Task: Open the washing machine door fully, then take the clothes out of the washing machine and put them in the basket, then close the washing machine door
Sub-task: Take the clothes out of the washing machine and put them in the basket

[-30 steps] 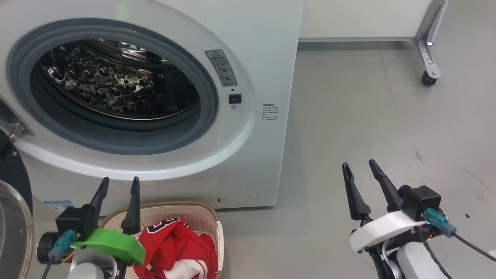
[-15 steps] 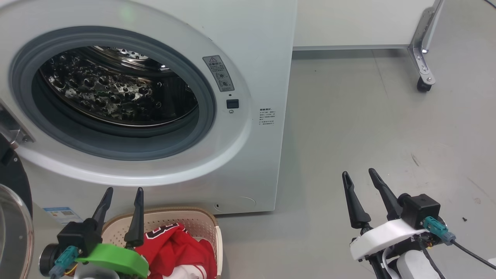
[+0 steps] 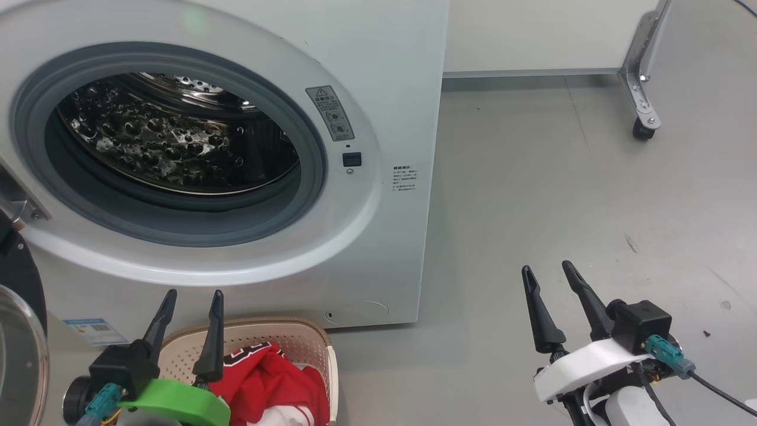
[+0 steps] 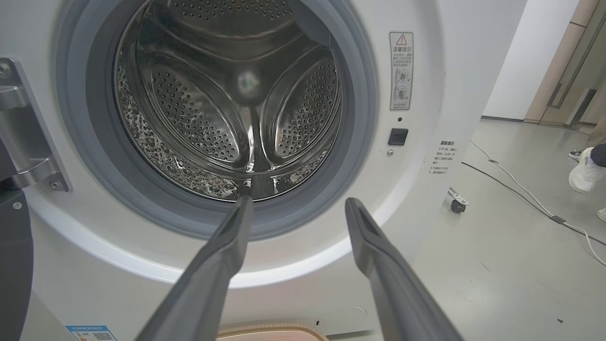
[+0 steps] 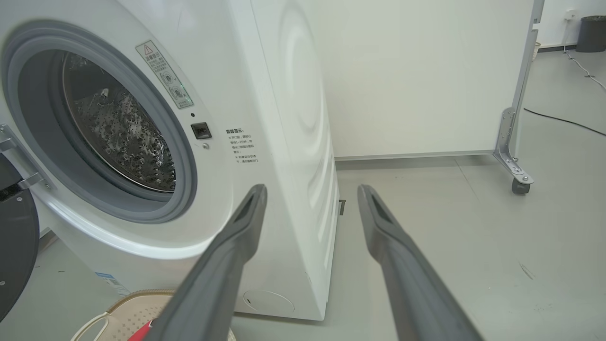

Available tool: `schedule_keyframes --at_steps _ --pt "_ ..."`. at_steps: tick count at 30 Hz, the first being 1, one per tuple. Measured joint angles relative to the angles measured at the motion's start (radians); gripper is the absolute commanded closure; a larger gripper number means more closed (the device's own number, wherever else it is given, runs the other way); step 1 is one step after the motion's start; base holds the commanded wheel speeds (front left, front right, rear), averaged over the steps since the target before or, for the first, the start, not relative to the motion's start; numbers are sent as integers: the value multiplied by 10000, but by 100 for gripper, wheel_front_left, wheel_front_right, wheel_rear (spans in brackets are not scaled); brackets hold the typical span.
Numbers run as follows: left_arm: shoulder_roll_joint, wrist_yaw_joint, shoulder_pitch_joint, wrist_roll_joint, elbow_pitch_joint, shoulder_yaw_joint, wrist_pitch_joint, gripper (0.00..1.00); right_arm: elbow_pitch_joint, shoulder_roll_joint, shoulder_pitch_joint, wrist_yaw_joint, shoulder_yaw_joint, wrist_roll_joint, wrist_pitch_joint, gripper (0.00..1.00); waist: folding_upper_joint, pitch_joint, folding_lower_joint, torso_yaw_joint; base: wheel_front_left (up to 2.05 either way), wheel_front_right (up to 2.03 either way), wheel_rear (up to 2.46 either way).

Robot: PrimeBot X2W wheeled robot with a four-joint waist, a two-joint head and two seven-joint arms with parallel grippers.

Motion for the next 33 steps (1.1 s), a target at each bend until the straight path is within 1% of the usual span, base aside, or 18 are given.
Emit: schedule_keyframes --at_steps 33 --pt "-21 44 284 17 -336 -115 0 0 -117 54 13 0 -50 -21 0 0 0 173 0 65 0 0 0"
